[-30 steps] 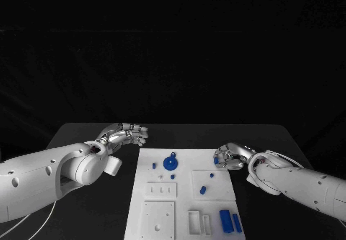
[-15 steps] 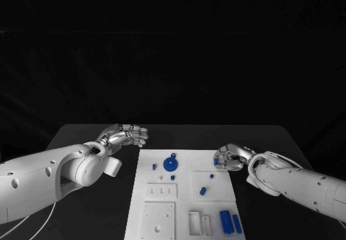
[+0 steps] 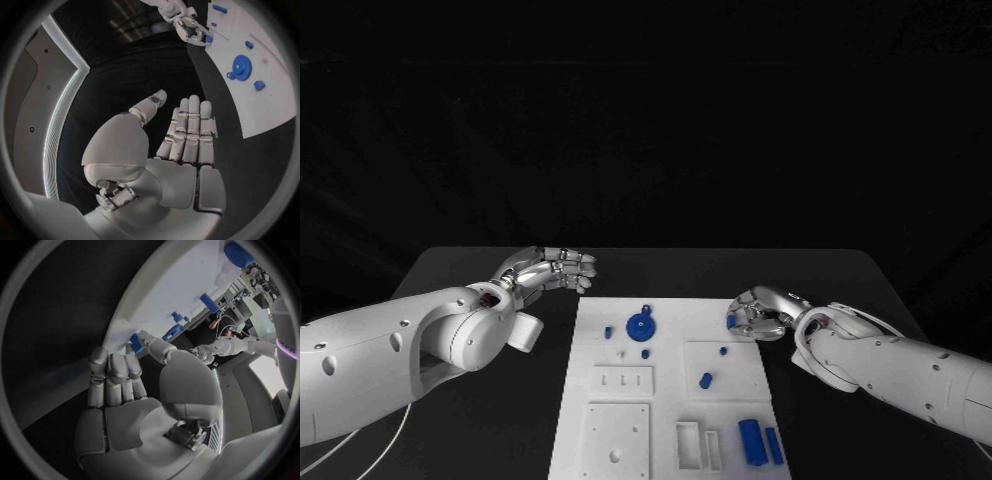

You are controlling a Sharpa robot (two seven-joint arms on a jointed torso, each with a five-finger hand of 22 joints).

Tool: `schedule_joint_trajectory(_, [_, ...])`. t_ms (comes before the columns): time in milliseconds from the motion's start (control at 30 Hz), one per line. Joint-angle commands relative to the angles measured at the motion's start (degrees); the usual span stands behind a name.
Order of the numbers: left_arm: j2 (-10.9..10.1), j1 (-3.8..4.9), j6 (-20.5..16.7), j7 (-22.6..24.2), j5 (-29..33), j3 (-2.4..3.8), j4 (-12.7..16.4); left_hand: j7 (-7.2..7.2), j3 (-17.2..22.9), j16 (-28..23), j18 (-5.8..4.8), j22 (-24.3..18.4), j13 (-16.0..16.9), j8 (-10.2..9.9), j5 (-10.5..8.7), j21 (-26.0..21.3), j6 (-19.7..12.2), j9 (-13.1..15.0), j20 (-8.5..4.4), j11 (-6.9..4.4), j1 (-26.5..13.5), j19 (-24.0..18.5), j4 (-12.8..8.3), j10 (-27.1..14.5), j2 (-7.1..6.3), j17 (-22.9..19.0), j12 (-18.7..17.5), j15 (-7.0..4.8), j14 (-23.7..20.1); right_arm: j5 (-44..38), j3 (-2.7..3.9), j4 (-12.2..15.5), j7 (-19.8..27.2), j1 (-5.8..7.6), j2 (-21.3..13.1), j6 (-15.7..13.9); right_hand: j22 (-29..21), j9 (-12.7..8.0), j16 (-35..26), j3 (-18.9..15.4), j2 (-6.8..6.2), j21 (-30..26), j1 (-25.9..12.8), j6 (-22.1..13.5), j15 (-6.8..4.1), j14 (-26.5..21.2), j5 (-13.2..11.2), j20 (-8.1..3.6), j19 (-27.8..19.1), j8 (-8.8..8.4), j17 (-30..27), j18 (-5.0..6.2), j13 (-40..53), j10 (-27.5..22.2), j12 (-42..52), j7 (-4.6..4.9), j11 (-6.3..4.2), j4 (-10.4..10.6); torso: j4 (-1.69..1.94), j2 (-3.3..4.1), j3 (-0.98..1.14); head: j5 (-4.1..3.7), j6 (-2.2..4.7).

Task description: Assemble the parts on the task board

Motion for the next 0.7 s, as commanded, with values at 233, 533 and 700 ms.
schedule_joint_trajectory(233, [0.07,0.05,1.34,0.30,-0.08,0.03,0.13,0.17,0.35,-0.19,0.94,0.86,0.13,-0.14,-0.23,0.41,-0.23,-0.06,-0.09,-0.16,0.05,-0.49,-0.04,-0.11,0.09,0.13,-0.24,0.25,-0.16,0.77,-0.12,1.16,-1.80,-0.25,-0.13,-2.85,1.07,0.64,-0.31,1.56,0.99,0.39,0.00,3.50,-0.89,-0.03,-0.16,-0.21,-0.14,1.08,0.11,3.44,0.32,0.68,0.65,1.11,-0.64,0.25,0.00,-0.03,-0.02,-0.06,0.02])
schedule_joint_trajectory(533, [0.22,0.07,2.47,-2.26,-1.77,0.05,0.30,-1.29,-0.30,2.59,0.90,1.08,1.39,1.66,-0.47,1.61,2.82,0.63,-1.12,-1.82,-1.27,0.94,0.67,3.36,0.52,1.66,1.52,-1.26,2.80,0.24,-0.08,5.87,-5.34,1.50,-1.64,-3.50,1.08,0.98,-0.32,2.00,1.17,0.51,-0.04,4.05,-1.16,0.05,0.05,-0.24,-0.04,1.37,0.14,3.44,0.68,1.17,1.09,0.84,-0.92,-0.19,-0.23,-0.24,-0.02,-0.03,0.41])
schedule_joint_trajectory(700, [0.73,0.09,3.43,-7.20,-3.31,0.09,0.28,-2.42,-1.47,8.21,1.28,1.37,3.28,2.53,-1.01,5.44,5.48,0.92,-3.48,-4.06,-3.46,4.98,2.08,7.81,0.41,4.81,3.79,-4.17,6.70,-2.01,-0.08,8.90,-8.58,4.15,-1.80,-2.26,1.07,1.15,-0.33,2.21,1.25,0.55,-0.05,4.25,-1.26,0.08,0.17,-0.27,0.01,1.48,0.15,3.44,0.83,1.37,1.27,0.75,-1.02,-0.49,-0.45,-0.68,-0.06,0.08,0.57])
